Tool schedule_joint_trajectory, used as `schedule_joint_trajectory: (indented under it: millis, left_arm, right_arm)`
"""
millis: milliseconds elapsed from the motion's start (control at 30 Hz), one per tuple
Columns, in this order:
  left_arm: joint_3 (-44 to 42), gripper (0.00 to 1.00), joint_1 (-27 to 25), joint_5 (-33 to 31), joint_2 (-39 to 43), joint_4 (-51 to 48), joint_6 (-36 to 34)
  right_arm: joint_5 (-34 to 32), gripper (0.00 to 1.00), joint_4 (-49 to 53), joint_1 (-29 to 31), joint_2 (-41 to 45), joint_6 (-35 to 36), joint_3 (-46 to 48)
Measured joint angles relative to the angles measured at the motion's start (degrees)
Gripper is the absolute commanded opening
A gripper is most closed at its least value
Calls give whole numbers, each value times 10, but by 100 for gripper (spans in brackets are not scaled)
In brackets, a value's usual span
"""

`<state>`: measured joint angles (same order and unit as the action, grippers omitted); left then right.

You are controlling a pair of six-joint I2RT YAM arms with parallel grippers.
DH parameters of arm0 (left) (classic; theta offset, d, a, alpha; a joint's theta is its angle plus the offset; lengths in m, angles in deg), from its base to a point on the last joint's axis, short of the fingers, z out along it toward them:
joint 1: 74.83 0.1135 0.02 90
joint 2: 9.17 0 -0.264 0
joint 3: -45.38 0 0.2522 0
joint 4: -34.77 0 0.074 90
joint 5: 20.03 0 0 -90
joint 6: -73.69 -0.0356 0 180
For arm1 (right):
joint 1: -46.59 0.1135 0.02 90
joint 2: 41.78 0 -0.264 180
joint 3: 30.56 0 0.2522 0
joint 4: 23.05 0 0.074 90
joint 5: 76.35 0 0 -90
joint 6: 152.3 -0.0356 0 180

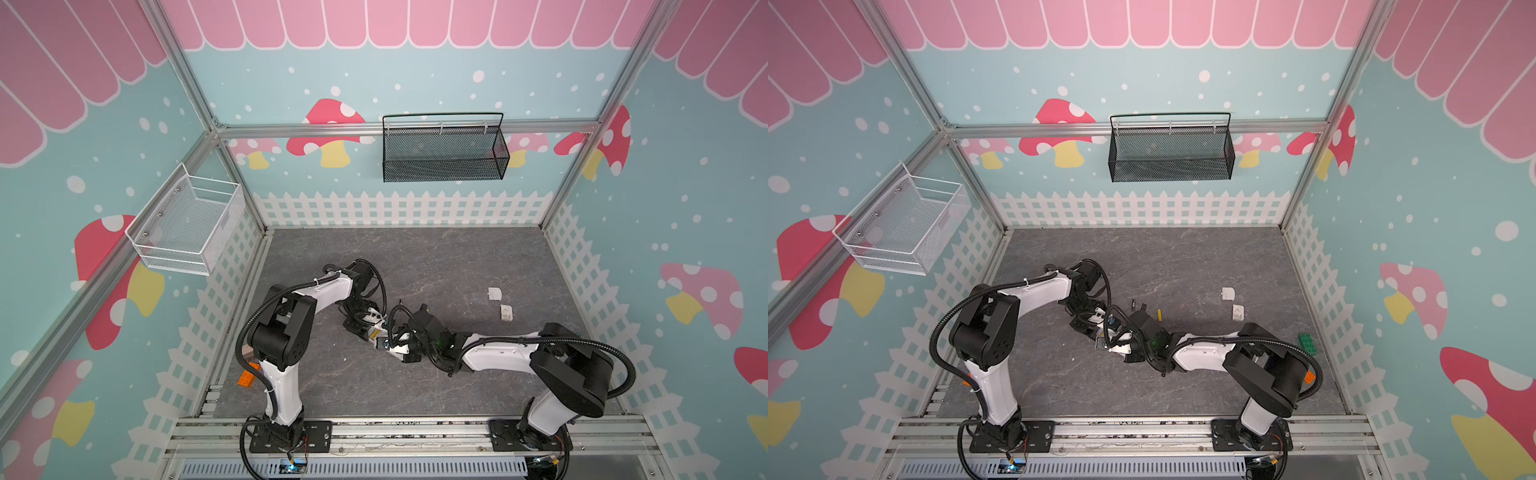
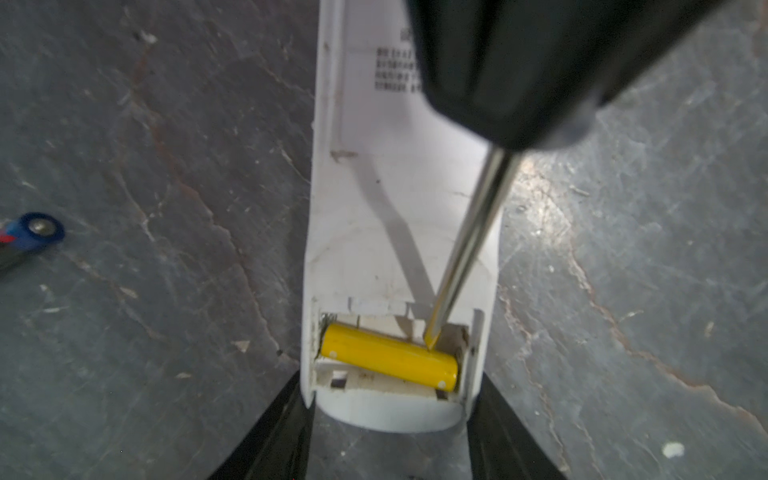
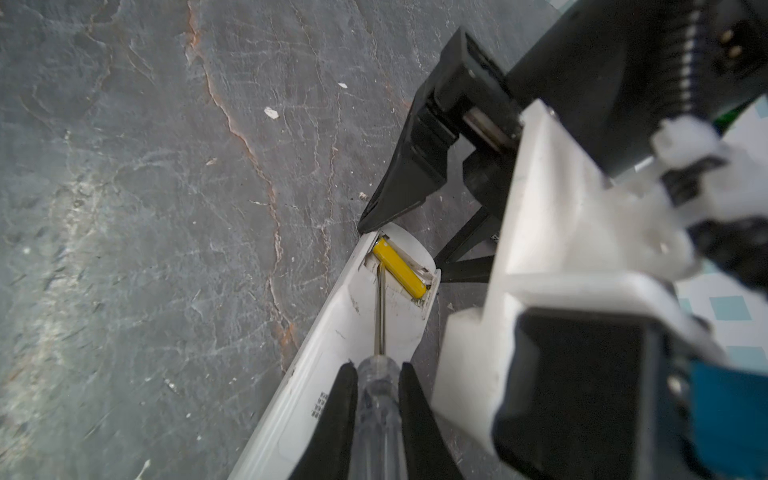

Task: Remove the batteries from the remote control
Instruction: 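Pry the remaining yellow battery with the right gripper's screwdriver tip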

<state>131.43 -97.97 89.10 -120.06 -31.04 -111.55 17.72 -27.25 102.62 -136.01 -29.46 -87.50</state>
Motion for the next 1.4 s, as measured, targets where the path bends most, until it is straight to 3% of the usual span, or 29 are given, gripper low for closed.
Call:
schedule_joint_trajectory:
  millis: [433, 700, 867, 1167, 1400]
  left_arm:
    - [1, 54, 2, -35, 5, 1, 0]
    - [1, 56, 14, -11, 5, -4, 7]
    - [1, 56, 15, -12, 4, -5, 15]
    - [0, 56, -3, -34, 5, 0, 14]
    - [0, 57, -17, -23, 5, 5, 16]
  right_arm:
    - [-71, 0, -17, 39, -28, 28, -20]
    - [-38, 0, 162, 25, -45, 111, -127]
    - [-28, 0, 185, 28, -63, 129, -153]
    - [-62, 0, -124, 36, -54, 48, 21]
    - [-109, 0, -275, 45, -54, -28, 106]
